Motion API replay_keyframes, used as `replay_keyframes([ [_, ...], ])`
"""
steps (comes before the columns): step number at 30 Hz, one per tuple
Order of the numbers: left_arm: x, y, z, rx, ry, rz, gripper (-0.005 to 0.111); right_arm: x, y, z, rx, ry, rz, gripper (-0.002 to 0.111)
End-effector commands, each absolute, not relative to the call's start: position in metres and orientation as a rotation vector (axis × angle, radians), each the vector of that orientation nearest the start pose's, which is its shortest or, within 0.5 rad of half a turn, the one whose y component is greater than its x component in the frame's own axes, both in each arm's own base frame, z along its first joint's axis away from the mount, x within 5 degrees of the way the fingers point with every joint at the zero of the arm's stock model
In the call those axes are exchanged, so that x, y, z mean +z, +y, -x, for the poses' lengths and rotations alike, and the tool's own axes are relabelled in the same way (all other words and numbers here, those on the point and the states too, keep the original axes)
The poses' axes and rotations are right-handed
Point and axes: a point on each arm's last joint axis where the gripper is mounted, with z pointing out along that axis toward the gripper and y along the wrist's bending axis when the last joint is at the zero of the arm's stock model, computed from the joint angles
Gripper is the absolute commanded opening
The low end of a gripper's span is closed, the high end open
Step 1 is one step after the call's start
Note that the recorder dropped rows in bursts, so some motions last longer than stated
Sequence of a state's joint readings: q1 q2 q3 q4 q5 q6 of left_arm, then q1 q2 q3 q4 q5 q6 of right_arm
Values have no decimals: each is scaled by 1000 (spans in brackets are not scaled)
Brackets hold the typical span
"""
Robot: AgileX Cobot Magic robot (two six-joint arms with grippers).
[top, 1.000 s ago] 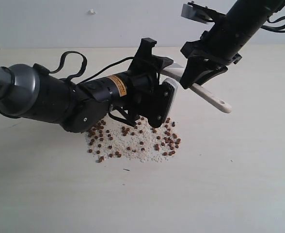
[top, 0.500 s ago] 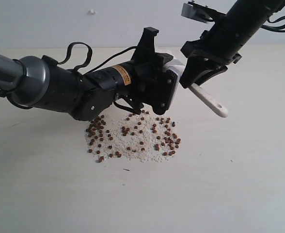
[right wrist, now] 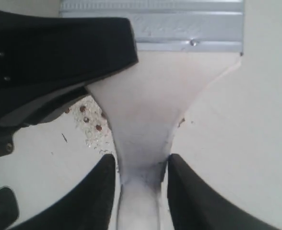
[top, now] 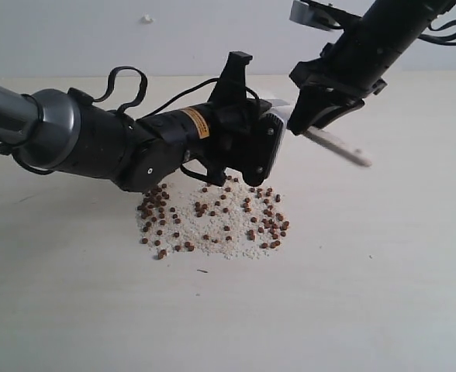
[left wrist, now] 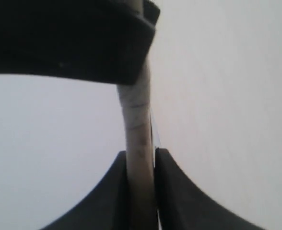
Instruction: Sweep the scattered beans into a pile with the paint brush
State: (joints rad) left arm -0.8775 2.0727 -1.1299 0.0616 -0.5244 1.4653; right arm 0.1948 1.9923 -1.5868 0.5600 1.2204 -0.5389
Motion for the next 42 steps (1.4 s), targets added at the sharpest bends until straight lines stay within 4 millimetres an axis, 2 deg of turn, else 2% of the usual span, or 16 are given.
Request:
replay_keyframes([
  [1, 148, -330, -285, 377, 892, -1727, 0, 270, 118, -392, 658, 2700, 811, 58],
  [4, 148, -320, -296, 383, 1006, -1665, 0, 297, 108, -391, 465, 2652, 821, 65],
  [7, 148, -296, -313, 353, 1259, -1586, 0, 325, 100, -396, 296, 2493, 705, 65],
  [10, 142, -254, -334, 258, 1519, -1627, 0, 333, 100, -400, 274, 2414, 668, 65],
  [11, 142, -237, -346, 235, 1626, -1535, 0, 334, 99, -401, 260, 2402, 665, 65],
  [15, 152, -203, -366, 161, 1827, -1248, 0, 335, 100, -403, 261, 2384, 651, 65],
  [20, 177, -199, -362, 95, 1854, -1153, 0, 338, 104, -404, 334, 2356, 601, 62],
  [22, 197, -198, -355, 38, 1881, -1111, 0, 338, 106, -403, 500, 2449, 250, 61],
  [24, 206, -198, -352, -17, 1933, -1085, 0, 336, 107, -400, 510, 2488, 214, 61],
  [28, 215, -201, -346, -147, 2070, -1110, 0, 325, 103, -396, 213, 2568, 257, 61],
  [29, 217, -203, -344, -183, 2098, -1112, 0, 321, 100, -395, 98, 2590, 242, 61],
  [30, 219, -206, -341, -247, 2134, -1119, 0, 312, 94, -392, -139, 2614, 218, 61],
  [33, 218, -212, -334, -363, 2137, -1182, 0, 299, 91, -386, -417, 2623, 202, 61],
  [36, 221, -217, -324, -602, 2089, -1270, 0, 285, 94, -378, -567, 2623, 233, 61],
  [39, 232, -216, -316, -909, 1945, -1327, 0, 265, 105, -367, -486, 2674, 328, 61],
  [42, 243, -199, -321, -1099, 1838, -1279, 0, 253, 127, -352, -126, 2722, 549, 61],
])
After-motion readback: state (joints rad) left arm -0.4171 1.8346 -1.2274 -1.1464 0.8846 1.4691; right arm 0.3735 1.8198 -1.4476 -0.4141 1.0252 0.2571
